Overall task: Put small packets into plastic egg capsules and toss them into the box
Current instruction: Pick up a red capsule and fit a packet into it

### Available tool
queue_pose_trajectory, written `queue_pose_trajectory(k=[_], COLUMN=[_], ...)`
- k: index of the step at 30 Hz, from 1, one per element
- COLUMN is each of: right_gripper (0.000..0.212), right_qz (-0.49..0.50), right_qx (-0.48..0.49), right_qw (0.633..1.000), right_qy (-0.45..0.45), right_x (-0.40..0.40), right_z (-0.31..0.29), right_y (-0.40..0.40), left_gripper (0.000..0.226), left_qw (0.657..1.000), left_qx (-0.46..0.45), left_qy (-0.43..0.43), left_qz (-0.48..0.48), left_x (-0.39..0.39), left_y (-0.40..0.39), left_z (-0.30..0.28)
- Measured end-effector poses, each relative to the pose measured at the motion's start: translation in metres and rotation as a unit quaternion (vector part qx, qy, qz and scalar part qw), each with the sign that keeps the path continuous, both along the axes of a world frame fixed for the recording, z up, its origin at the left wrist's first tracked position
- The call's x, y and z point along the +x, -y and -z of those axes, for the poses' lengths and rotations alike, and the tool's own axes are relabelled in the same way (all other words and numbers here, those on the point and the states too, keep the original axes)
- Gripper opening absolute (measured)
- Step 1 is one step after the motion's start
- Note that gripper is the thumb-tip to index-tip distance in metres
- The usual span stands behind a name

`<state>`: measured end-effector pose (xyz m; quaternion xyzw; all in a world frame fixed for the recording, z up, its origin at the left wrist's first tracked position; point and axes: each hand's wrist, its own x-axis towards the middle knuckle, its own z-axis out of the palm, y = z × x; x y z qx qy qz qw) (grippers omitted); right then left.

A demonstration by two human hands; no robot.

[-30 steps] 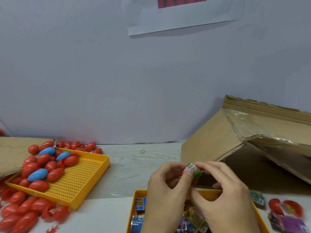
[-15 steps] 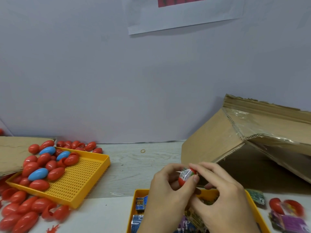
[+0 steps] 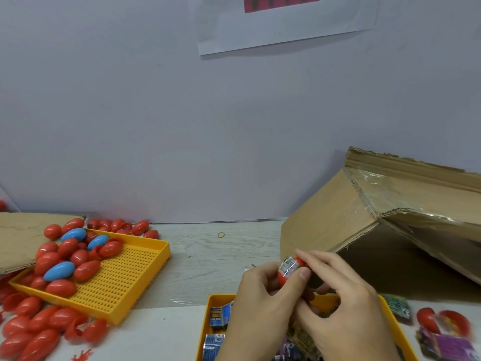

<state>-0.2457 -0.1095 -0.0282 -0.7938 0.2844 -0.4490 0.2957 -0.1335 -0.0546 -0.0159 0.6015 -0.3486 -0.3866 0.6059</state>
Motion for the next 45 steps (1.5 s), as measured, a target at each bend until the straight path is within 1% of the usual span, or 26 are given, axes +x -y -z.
queue_pose_trajectory(k=[1,4,6,7,9,12,14,17,22,25,27,31,34,38,41,45], right_gripper=[0.059,0.057,0.057,0.058,0.061,0.065,0.059,0.052,0.052,0.053,0.054,0.056,0.056,0.055,0.052,0.051], right_qz=[0.000,0.002,0.004,0.003,-0.003,-0.005,0.005,-0.005,0.020,0.022,0.026,0.037,0.047,0.054,0.058,0.061], right_qx=[0.001,0.004,-0.001,0.000,0.008,0.015,0.018,0.050,0.028,0.031,0.017,0.017,0.013,0.014,0.014,0.025], right_qw=[1.000,1.000,1.000,1.000,1.000,1.000,0.999,0.997,0.999,0.999,0.999,0.999,0.999,0.998,0.998,0.998], right_qy=[0.000,0.001,0.000,0.001,0.008,0.016,0.029,0.056,0.037,0.027,0.009,0.008,0.010,0.013,0.009,0.010], right_x=[0.0003,0.0013,0.0015,0.0016,0.0016,0.0014,0.0011,0.0011,0.0018,0.0011,0.0008,0.0000,0.0000,-0.0004,0.0006,0.0008], right_z=[0.0000,-0.0006,-0.0013,-0.0015,-0.0025,-0.0043,-0.0045,-0.0017,-0.0002,0.0010,0.0002,-0.0006,0.0004,-0.0008,-0.0011,0.0001], right_y=[-0.0004,-0.0019,-0.0020,-0.0018,-0.0027,-0.0035,-0.0030,-0.0010,-0.0010,-0.0004,-0.0003,0.0006,0.0004,-0.0010,-0.0017,-0.0021], left_gripper=[0.041,0.031,0.028,0.028,0.033,0.044,0.048,0.051,0.051,0.041,0.033,0.024,0.028,0.042,0.038,0.041], left_qw=[1.000,1.000,1.000,0.999,0.995,0.980,0.974,0.978,0.982,0.987,0.991,0.994,0.995,0.995,0.995,0.996], left_qx=[0.001,-0.016,-0.025,-0.030,-0.035,-0.043,-0.043,-0.024,0.000,-0.014,-0.036,-0.046,-0.052,-0.057,-0.060,-0.053], left_qy=[-0.005,0.000,-0.012,-0.031,-0.096,-0.195,-0.220,-0.202,-0.186,-0.163,-0.125,-0.098,-0.086,-0.086,-0.076,-0.077], left_qz=[0.001,0.008,0.001,0.000,0.008,0.022,0.040,0.046,0.041,0.004,-0.014,0.001,0.015,0.013,0.010,0.009], left_x=[-0.0004,-0.0023,-0.0013,-0.0005,0.0000,-0.0028,-0.0048,-0.0058,-0.0072,-0.0052,-0.0043,-0.0079,-0.0087,-0.0079,-0.0057,-0.0055], left_y=[0.0004,0.0014,0.0011,0.0017,0.0023,0.0028,0.0028,0.0026,0.0049,0.0070,0.0078,0.0074,0.0070,0.0067,0.0064,0.0064], left_z=[-0.0002,-0.0012,-0.0012,-0.0009,-0.0026,-0.0055,-0.0053,-0.0012,0.0013,0.0007,-0.0015,-0.0042,-0.0042,-0.0039,-0.0018,0.0000])
